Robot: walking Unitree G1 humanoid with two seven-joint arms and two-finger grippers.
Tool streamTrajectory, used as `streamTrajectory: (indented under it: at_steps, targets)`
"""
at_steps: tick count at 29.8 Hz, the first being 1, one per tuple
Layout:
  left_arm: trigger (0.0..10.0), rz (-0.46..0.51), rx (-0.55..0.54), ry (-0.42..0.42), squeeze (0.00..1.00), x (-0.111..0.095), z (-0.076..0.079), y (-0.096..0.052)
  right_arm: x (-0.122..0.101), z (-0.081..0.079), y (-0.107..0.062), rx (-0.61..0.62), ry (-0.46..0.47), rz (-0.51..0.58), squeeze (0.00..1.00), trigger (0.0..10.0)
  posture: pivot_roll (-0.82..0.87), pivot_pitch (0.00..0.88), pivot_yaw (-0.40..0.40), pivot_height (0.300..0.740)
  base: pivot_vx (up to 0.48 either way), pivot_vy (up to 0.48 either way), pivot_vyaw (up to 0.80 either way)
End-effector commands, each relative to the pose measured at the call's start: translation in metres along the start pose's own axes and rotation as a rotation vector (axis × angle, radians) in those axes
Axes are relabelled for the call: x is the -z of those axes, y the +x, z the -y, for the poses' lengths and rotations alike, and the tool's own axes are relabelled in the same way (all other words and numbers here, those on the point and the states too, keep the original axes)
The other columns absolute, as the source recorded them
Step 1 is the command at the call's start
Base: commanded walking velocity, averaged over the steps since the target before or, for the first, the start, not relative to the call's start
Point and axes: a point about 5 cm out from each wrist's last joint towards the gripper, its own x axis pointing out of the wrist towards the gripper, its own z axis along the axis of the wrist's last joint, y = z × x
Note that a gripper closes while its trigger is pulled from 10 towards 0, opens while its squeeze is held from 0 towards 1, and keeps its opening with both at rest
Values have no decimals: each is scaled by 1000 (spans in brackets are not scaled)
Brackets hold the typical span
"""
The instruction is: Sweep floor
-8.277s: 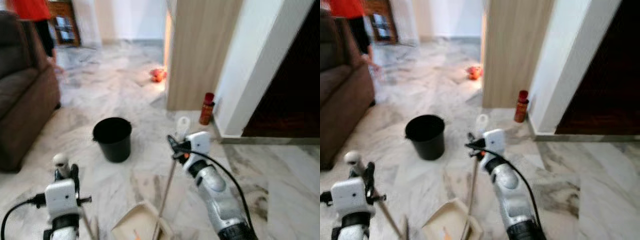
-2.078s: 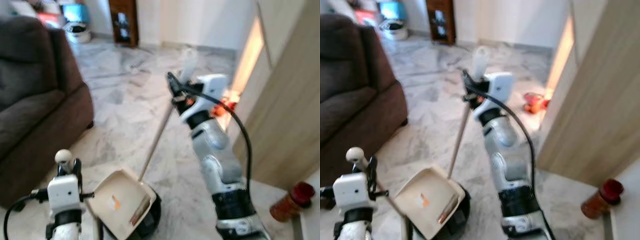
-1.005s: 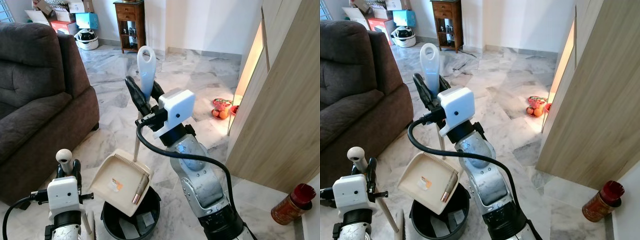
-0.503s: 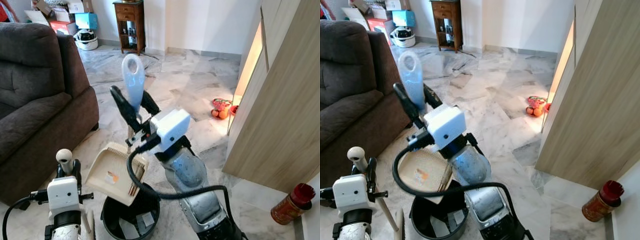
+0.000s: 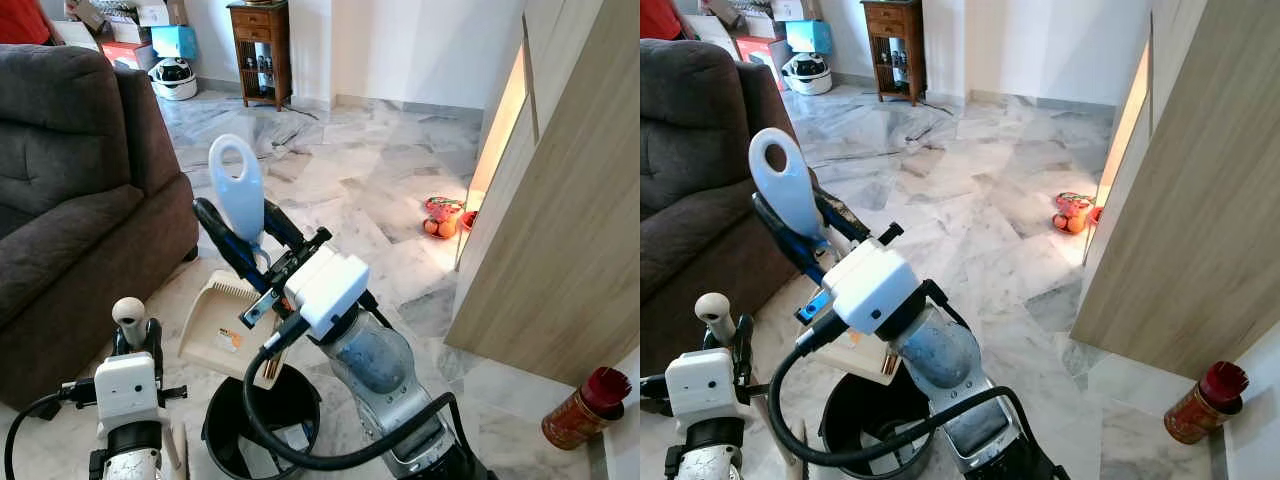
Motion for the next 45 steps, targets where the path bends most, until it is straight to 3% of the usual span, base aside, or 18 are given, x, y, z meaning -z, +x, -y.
streamTrajectory:
  at_steps: [1, 17, 24, 28, 34, 36, 40, 42, 45]
  targets:
    - [10000, 54, 4, 11, 0, -9, -1, 3, -21, -2, 6, -21, -40, 118, 0, 10000, 17, 0, 53, 740, 0, 0, 0]
    - [10000, 56, 6, 9, 0, -9, -1, 4, -20, -5, 7, -54, -23, 123, 0, 10000, 16, 0, 52, 740, 0, 0, 0]
    - [10000, 56, 6, 10, 0, -9, -1, 4, -9, 1, 8, -8, -11, 42, 0, 10000, 18, 0, 50, 740, 0, 0, 0]
    - [10000, 57, 7, 10, 0, -9, -1, 5, -5, 16, 16, 82, 15, 26, 0, 10000, 18, 0, 49, 740, 0, 0, 0]
    - [10000, 62, 7, 11, 0, -10, 0, 6, 10, 51, 23, 219, -123, -40, 0, 10000, 23, 0, 49, 740, 0, 0, 0]
    - [10000, 64, 7, 12, 0, -10, -1, 6, 21, 72, 21, 292, -177, -101, 0, 10000, 23, 0, 49, 740, 0, 0, 0]
    - [10000, 66, 7, 13, 0, -10, -1, 6, 32, 92, 14, 384, -186, -169, 0, 10000, 22, 0, 49, 740, 0, 0, 0]
    - [10000, 64, 8, 11, 0, -10, 0, 6, 48, 104, 2, 431, -208, -254, 0, 10000, 20, 0, 50, 740, 0, 0, 0]
    - [10000, 63, 10, 9, 0, -10, 0, 5, 57, 109, -5, 441, -229, -315, 0, 10000, 20, 0, 52, 740, 0, 0, 0]
